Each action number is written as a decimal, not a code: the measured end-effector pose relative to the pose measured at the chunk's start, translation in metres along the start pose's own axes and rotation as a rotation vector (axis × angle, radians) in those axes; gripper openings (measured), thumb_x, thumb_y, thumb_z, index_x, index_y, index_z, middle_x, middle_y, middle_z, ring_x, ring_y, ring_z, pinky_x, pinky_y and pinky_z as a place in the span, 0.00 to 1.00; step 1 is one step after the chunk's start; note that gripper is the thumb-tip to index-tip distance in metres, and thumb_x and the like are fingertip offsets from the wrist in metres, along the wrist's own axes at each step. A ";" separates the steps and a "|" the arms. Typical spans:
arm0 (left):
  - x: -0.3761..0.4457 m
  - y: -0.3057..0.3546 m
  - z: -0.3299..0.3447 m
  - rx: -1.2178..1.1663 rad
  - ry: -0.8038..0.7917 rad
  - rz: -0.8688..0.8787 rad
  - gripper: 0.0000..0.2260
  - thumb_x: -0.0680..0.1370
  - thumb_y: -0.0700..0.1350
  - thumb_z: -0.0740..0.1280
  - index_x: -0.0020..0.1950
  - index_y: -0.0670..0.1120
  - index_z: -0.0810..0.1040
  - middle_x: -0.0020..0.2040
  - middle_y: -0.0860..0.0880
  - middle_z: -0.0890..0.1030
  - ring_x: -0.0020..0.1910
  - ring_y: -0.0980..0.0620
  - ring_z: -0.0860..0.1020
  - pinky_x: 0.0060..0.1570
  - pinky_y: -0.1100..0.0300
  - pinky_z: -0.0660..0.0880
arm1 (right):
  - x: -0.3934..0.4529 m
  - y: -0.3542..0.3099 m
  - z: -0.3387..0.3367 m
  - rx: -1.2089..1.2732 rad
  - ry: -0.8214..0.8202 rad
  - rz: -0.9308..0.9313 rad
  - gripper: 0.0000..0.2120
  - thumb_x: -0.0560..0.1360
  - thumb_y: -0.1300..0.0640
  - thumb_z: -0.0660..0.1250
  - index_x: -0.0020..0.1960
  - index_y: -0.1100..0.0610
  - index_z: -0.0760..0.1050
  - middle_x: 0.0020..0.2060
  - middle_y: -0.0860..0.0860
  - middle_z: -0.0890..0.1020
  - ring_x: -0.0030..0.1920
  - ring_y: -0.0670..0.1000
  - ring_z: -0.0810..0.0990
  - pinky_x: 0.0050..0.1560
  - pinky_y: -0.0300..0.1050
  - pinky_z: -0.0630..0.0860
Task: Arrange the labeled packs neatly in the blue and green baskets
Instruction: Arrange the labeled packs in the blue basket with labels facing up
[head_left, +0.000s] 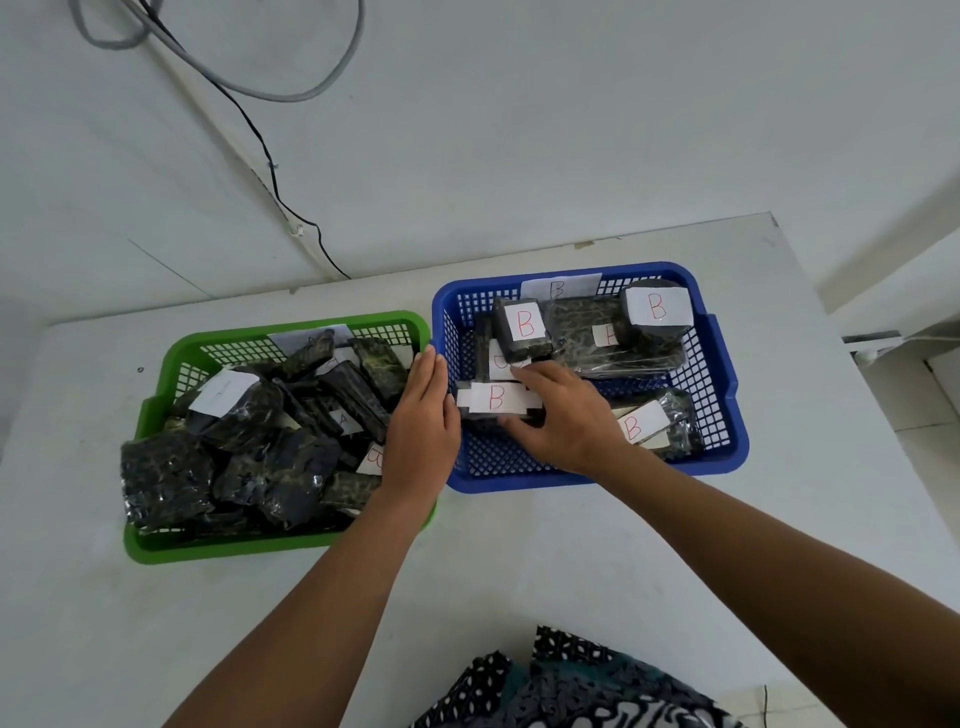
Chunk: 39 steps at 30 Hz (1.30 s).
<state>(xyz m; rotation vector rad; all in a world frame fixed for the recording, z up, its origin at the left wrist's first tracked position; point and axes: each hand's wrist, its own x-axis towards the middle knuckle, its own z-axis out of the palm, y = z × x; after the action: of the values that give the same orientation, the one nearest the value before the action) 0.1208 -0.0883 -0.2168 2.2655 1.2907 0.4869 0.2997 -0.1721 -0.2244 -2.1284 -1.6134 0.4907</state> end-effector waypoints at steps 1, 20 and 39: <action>0.000 0.000 0.000 -0.008 -0.003 0.001 0.23 0.83 0.39 0.60 0.78 0.40 0.61 0.80 0.48 0.59 0.79 0.53 0.57 0.75 0.55 0.61 | 0.004 0.000 -0.002 0.020 0.092 0.020 0.29 0.75 0.38 0.67 0.70 0.52 0.72 0.63 0.50 0.76 0.60 0.51 0.76 0.57 0.51 0.78; 0.000 -0.008 -0.001 -0.111 0.000 -0.024 0.23 0.82 0.39 0.63 0.77 0.42 0.64 0.79 0.51 0.61 0.78 0.56 0.58 0.74 0.70 0.53 | 0.076 -0.019 0.003 0.110 0.029 0.074 0.23 0.74 0.54 0.75 0.68 0.54 0.77 0.70 0.53 0.70 0.67 0.54 0.73 0.65 0.53 0.75; 0.010 -0.054 -0.111 0.461 0.009 0.088 0.21 0.81 0.49 0.64 0.72 0.42 0.73 0.74 0.44 0.71 0.76 0.46 0.64 0.75 0.45 0.59 | 0.051 -0.108 0.021 -0.096 0.003 -0.418 0.24 0.78 0.52 0.69 0.72 0.56 0.72 0.72 0.56 0.73 0.68 0.60 0.75 0.69 0.57 0.72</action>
<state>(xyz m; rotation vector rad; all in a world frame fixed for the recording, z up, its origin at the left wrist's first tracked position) 0.0294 -0.0302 -0.1562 2.7055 1.4268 0.2446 0.2148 -0.0951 -0.1863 -1.7775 -2.0445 0.2774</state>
